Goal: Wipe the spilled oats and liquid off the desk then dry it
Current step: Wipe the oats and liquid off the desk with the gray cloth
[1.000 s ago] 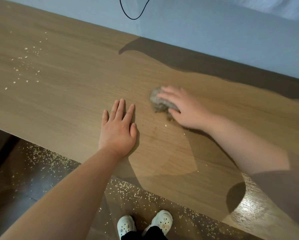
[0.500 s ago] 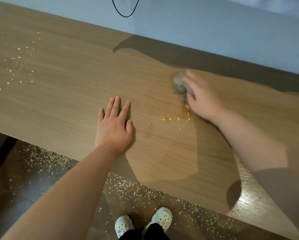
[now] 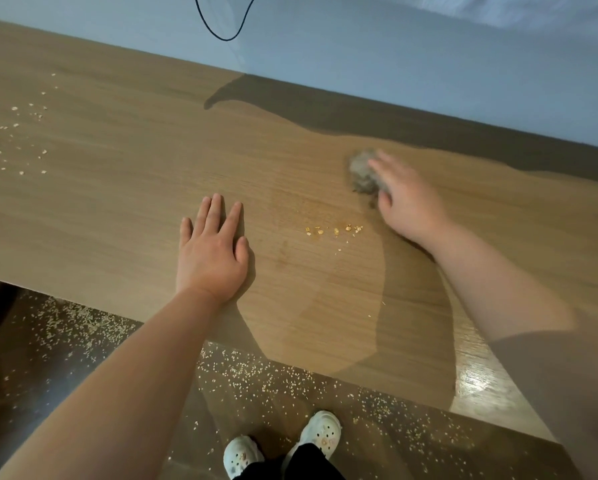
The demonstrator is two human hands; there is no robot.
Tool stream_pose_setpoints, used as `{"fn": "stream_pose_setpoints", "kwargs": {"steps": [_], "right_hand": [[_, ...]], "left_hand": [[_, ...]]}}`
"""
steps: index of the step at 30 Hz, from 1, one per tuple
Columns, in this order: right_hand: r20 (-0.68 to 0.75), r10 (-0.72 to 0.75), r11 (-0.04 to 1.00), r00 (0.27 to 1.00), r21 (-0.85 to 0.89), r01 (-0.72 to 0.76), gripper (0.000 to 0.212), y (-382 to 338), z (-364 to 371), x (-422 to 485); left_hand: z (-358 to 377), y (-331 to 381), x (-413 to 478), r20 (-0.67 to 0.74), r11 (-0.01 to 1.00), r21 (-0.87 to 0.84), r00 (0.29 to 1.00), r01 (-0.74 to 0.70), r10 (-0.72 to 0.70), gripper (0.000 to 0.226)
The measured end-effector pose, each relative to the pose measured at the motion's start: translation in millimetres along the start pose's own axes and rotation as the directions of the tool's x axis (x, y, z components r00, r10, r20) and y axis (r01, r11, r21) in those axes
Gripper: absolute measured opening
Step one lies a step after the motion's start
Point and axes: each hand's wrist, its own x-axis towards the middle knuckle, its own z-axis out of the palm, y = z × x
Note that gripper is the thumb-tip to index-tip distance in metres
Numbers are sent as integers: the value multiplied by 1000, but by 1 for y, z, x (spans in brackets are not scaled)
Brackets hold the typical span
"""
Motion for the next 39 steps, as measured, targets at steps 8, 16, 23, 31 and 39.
{"fn": "stream_pose_setpoints", "kwargs": {"steps": [8,16,23,31,39], "right_hand": [[-173,333,941,927,-3,-339,54,6,7,-30],[-86,233,972,969,-10,-234,54,32,-12,-39],[-226,505,863,833,114,-493,55,-11,12,-86],[-145,403,915,904,67,-397,63,-23,19,-92],[-91,385,908,919,-139,-394,67,-47,19,-70]], "left_hand": [[-1,1,0,11,1000,7,1000,3,-3,58],[-4,2,-1,8,1000,-1,1000,0,0,57],[-4,3,-1,11,1000,-4,1000,0,1,57],[-5,1,-1,6,1000,-18,1000,-5,5,57],[-2,1,1,1,1000,-18,1000,-8,8,57]]}}
